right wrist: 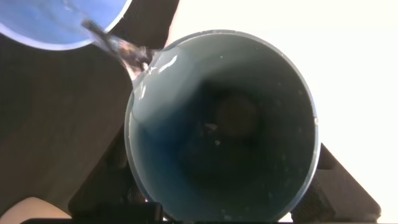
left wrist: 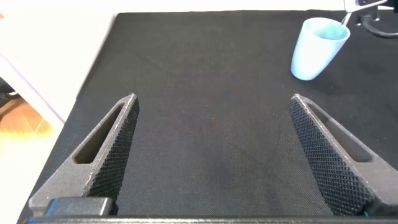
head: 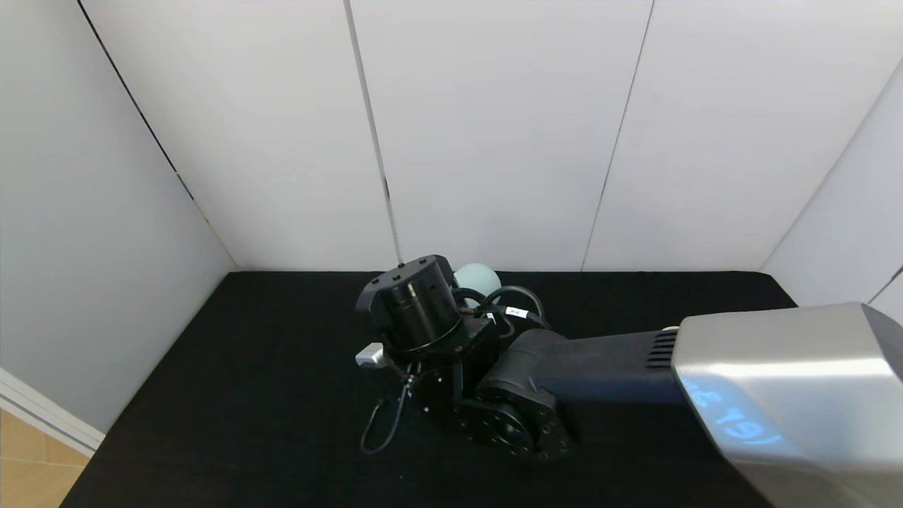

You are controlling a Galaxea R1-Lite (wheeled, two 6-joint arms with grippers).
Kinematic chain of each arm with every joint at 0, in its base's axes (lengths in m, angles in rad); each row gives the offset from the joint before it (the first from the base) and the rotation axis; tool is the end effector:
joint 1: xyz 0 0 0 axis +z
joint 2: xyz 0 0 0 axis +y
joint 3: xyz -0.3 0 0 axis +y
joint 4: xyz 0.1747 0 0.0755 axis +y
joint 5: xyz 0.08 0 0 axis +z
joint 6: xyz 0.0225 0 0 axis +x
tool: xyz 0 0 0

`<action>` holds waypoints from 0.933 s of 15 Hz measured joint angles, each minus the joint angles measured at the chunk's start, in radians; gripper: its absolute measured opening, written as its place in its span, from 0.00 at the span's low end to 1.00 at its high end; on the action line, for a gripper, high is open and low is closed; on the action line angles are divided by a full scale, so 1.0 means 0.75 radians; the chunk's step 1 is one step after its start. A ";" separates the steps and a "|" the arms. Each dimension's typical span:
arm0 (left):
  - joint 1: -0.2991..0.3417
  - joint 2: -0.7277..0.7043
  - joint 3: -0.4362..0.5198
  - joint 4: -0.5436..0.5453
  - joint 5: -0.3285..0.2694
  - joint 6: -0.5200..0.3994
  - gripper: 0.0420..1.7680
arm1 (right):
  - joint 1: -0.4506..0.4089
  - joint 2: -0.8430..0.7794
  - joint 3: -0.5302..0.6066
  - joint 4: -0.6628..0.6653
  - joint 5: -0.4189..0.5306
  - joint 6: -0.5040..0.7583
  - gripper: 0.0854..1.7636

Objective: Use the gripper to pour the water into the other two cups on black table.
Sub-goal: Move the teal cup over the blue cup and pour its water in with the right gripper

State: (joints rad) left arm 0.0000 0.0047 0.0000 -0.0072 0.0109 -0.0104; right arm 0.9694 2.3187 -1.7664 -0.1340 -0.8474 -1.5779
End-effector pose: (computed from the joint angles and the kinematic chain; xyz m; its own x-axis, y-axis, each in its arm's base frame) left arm -0.0224 0.0002 0.0763 0.9999 0.0109 0.0025 -0.0109 0.9999 -0.0104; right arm 0.2850 0.3855 0.1540 0.9603 0.0746 -0.2689 -0.2287 -0.3416 -0.9116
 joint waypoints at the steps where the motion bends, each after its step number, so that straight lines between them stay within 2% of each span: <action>1: 0.000 0.000 0.000 0.000 0.000 0.000 0.97 | 0.002 -0.002 0.000 -0.001 -0.001 -0.019 0.67; 9: 0.000 0.000 0.000 0.000 -0.001 0.000 0.97 | 0.013 -0.007 -0.007 -0.006 -0.029 -0.144 0.67; 14: 0.000 0.000 0.000 0.000 -0.001 0.000 0.97 | 0.018 -0.016 -0.003 -0.006 -0.031 -0.157 0.67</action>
State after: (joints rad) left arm 0.0000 0.0047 0.0000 -0.0072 0.0104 -0.0104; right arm 0.9828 2.3068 -1.7683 -0.1385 -0.8706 -1.6953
